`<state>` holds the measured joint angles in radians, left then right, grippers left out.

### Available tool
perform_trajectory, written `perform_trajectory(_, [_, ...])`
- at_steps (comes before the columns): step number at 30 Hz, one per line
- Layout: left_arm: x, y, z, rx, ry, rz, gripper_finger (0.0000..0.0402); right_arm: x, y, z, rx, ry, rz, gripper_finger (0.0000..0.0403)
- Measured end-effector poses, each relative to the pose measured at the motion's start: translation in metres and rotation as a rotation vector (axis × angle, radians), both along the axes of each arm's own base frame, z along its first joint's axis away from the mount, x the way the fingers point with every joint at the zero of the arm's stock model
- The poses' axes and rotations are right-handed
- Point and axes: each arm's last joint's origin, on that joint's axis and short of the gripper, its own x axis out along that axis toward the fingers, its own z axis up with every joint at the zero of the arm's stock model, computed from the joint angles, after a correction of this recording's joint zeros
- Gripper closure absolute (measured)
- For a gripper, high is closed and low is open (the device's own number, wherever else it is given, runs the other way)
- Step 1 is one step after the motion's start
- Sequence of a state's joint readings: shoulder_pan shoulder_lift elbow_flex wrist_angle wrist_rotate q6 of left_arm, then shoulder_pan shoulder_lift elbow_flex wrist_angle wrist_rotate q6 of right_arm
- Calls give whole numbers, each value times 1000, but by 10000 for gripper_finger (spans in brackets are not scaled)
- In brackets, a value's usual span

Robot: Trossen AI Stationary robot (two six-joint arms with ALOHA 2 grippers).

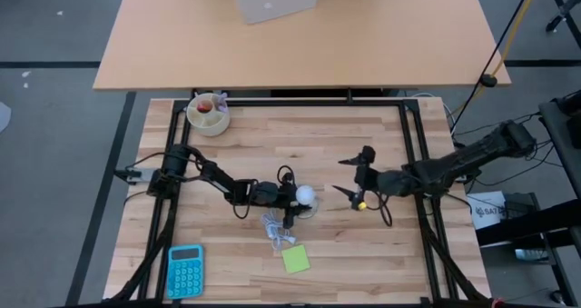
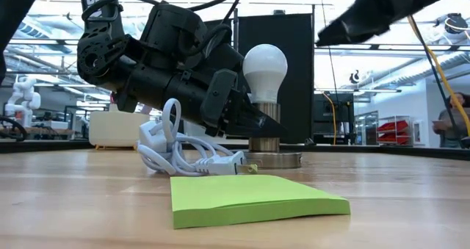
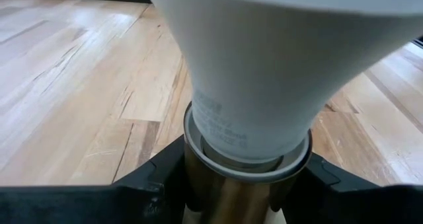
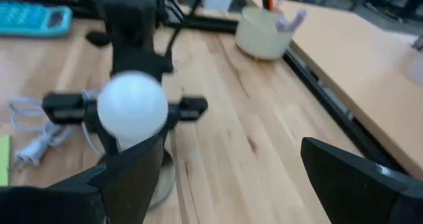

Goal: Screw lightbulb
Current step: Remove the lightbulb from the lamp

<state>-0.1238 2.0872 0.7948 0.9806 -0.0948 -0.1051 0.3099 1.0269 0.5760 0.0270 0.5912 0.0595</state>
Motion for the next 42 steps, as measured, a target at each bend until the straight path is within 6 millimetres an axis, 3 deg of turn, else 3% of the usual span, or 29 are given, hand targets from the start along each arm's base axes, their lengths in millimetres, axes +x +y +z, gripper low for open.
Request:
perform_trajectory(6, [0, 0, 0, 0, 0, 1, 220, -15, 6, -30, 82, -1, -64, 51])
perform_trajectory(10, [0, 0, 0, 0, 0, 1, 220, -22, 8, -50, 164, -111, -52, 51])
perform_trajectory(13, [0, 0, 0, 0, 0, 2, 220, -23, 8, -58, 202, -218, -32, 51])
perform_trajectory(17, [0, 1, 0, 4, -1, 14, 220, -19, 10, -64, 195, -226, -7, 51])
perform_trajectory(27, [0, 3, 0, 23, -3, 75, 220, 10, 23, -66, 162, -232, 67, 51])
perform_trajectory(42, [0, 6, 0, 28, -6, 156, 220, 70, 33, -75, 91, -190, -31, 51])
